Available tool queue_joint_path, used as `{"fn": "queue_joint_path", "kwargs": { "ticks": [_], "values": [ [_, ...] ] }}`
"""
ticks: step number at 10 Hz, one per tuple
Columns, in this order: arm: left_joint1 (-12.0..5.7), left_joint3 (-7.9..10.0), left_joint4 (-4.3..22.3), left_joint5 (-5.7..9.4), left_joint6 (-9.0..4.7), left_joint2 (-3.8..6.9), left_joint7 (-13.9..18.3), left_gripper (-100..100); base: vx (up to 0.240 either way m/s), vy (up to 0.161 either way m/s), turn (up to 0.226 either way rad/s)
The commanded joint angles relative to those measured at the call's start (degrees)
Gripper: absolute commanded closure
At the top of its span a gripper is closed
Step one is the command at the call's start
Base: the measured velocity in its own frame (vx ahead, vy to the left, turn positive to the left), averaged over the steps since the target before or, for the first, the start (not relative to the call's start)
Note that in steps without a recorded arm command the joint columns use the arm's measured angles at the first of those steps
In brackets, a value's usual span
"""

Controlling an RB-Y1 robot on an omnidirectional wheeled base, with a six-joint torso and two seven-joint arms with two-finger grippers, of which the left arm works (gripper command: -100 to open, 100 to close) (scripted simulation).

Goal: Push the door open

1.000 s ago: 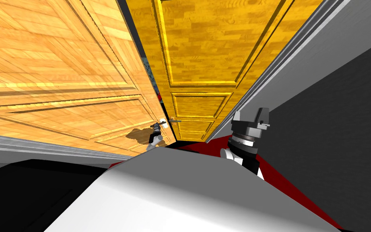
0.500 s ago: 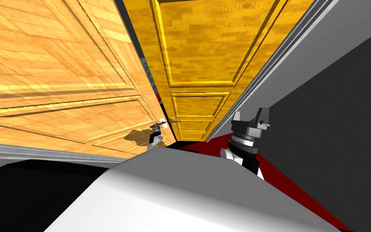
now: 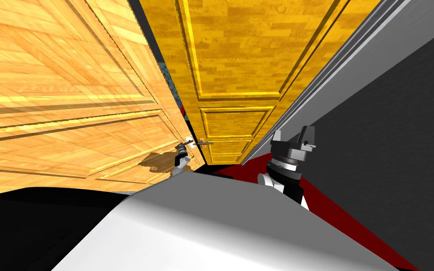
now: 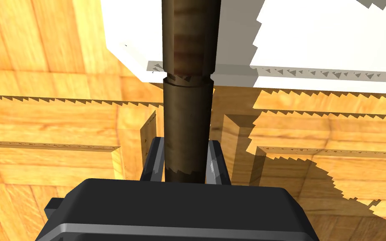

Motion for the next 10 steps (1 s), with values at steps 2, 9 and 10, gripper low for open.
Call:
{"fn": "queue_joint_path", "kwargs": {
  "ticks": [2, 9, 10],
  "values": [
    [-0.17, 2.09, 0.4, 0.56, -1.84, 0.67, -1.1, 100, 0.025, 0.073, -0.045],
    [-2.40, 4.86, 2.6, 1.89, -4.88, 0.64, -3.5, 100, 0.007, 0.047, -0.042],
    [-2.40, 4.86, 2.6, 1.89, -4.88, 0.64, -3.5, 100, 0.011, 0.046, -0.054]
  ]
}}
